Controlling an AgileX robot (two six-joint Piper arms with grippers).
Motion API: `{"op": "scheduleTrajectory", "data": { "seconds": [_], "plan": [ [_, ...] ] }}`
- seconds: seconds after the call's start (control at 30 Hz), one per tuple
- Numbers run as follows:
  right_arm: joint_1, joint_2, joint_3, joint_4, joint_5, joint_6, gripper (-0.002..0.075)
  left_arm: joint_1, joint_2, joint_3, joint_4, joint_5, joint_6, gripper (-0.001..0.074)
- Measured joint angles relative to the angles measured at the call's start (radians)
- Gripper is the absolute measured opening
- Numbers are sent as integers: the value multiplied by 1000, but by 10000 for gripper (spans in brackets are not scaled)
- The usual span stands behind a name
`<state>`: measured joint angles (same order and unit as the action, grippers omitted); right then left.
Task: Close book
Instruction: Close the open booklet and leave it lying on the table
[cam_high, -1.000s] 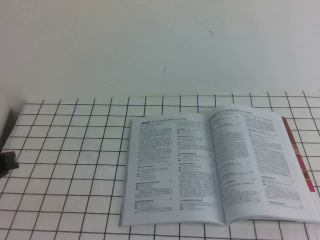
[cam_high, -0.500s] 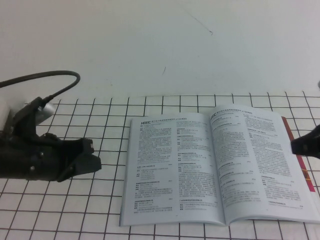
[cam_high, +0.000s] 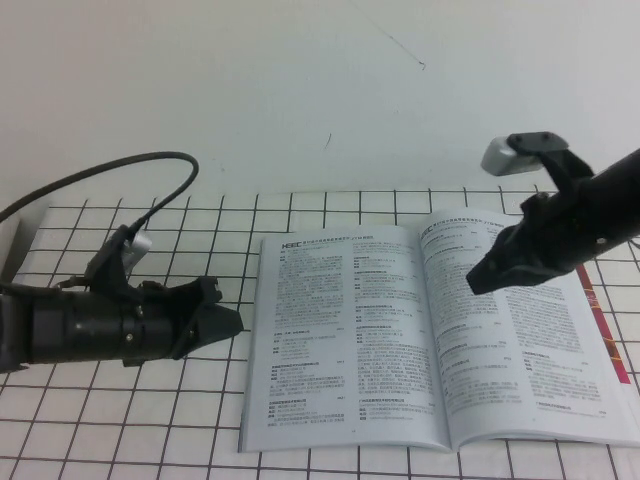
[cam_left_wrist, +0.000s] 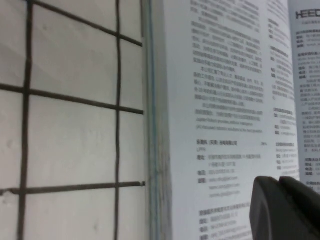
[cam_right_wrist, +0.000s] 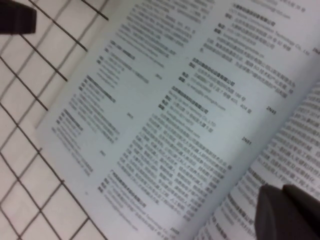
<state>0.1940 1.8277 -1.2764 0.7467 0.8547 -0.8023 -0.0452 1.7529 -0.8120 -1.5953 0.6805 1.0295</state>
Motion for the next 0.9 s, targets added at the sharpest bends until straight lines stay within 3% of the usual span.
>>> {"op": "scheduleTrajectory", "data": {
  "seconds": [0.33,0.67,0.9],
  "plan": [
    [44,213,-81,-87,9,56,-3,0,130,-2,-44,-24,56,-4],
    [44,257,-91,-101,10,56,-3,-5,172,-5,-44,-50,100,-4],
    [44,257,-91,-103,10,56,-3,-85,168,-13,-44,-110,114,-4]
  ]
}}
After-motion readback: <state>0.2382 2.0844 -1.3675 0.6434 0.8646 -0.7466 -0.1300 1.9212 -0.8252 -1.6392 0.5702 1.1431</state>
